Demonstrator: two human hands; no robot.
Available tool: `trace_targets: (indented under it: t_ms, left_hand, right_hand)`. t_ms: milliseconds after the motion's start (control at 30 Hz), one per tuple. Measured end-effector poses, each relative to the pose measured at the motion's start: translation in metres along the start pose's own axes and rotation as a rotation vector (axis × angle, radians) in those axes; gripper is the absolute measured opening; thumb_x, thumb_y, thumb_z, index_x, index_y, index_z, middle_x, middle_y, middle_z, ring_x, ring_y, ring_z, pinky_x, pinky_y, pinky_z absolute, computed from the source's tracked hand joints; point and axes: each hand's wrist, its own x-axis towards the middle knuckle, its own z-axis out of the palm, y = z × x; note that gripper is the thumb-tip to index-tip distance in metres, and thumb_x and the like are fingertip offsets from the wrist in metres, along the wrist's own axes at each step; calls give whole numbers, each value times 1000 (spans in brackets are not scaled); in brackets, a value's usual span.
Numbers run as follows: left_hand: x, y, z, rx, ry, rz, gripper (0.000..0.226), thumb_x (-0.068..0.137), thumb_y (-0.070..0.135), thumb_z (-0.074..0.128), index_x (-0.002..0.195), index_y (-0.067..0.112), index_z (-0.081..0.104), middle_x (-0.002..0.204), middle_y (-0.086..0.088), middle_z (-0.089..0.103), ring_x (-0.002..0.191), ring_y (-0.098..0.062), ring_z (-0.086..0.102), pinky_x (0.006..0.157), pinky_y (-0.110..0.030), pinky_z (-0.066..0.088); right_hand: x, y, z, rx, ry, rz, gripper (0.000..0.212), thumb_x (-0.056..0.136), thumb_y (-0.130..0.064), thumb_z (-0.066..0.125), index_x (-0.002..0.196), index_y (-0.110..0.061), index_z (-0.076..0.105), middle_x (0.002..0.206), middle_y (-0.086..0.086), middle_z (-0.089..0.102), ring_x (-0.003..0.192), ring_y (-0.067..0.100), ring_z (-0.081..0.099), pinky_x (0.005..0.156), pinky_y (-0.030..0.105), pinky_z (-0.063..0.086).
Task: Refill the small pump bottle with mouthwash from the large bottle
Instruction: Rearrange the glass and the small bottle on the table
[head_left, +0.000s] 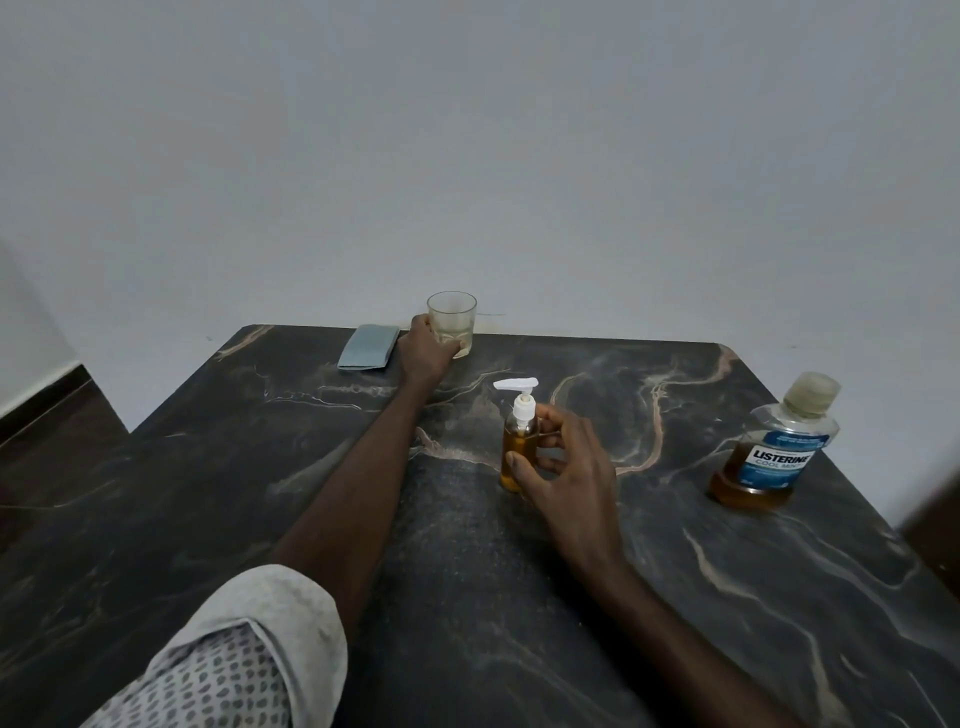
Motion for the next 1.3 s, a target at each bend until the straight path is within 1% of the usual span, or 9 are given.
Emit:
trace_targets:
  t_ms: [100,333,400,500,600,800,867,1067,1300]
  left_hand:
    - [1,0,1,9,-2,9,69,88,20,82,146,0,49,145,-18,61,135,-32,56,108,-38,46]
    - [-6,2,-7,109,-67,30,65,92,23,79,142,-5,47,141,-24,60,131,-37,57,103,-42,47]
    - [-13,-2,-12,168,-69,33,66,92,23,78,142,-5,45,139,-24,61,130,-38,57,100,-43,47]
    - [-27,-12,-20,289,-77,48,68,95,19,73,149,-4,39,141,-25,58,131,-39,55,105,-46,49]
    - [-40,-24,-27,354,-131,124,71,96,22,71,152,-3,37,138,-26,59,125,-39,58,102,-47,52]
    - [-47,-30,-25,398,-221,227,69,100,34,67,155,4,38,147,-23,56,134,-39,55,107,-43,48]
    - [-43,-30,-19,408,-242,221,70,102,37,64,158,6,35,151,-22,53,138,-39,51,109,-43,46]
    - [-29,-40,-4,456,-243,222,68,105,41,56,158,5,34,154,-25,47,140,-41,49,113,-48,44]
    - [-25,-48,2,487,-211,255,60,104,42,54,150,5,43,141,-23,57,129,-37,56,106,-47,48]
  right_hand:
    - [0,1,2,-18,2,8,59,84,-22,84,136,-26,55,127,-13,52,109,3,57,87,11,47]
    - [-1,1,0,-60,1,-8,60,84,-21,83,137,-25,55,130,-5,56,114,12,57,92,35,57]
    - [2,1,0,-68,11,-11,60,84,-20,83,136,-26,55,130,-5,57,112,8,56,89,29,56]
    - [13,5,5,-89,28,6,57,85,-20,82,135,-26,55,130,-4,58,104,-6,49,82,8,41]
    - [37,10,13,-74,33,60,54,86,-19,80,133,-28,54,128,-6,56,98,-8,49,76,3,38]
    - [102,28,31,-35,93,166,49,88,-8,71,134,-18,57,132,5,58,112,17,55,94,40,53]
    - [122,34,37,-41,113,200,52,87,-8,70,136,-20,57,131,5,61,114,21,58,94,46,55]
    - [176,53,55,-99,65,200,54,88,-12,70,140,-21,57,130,8,67,113,28,64,95,41,54]
    - [205,62,75,-52,34,192,57,87,-16,76,140,-20,56,132,9,66,119,27,60,100,38,48]
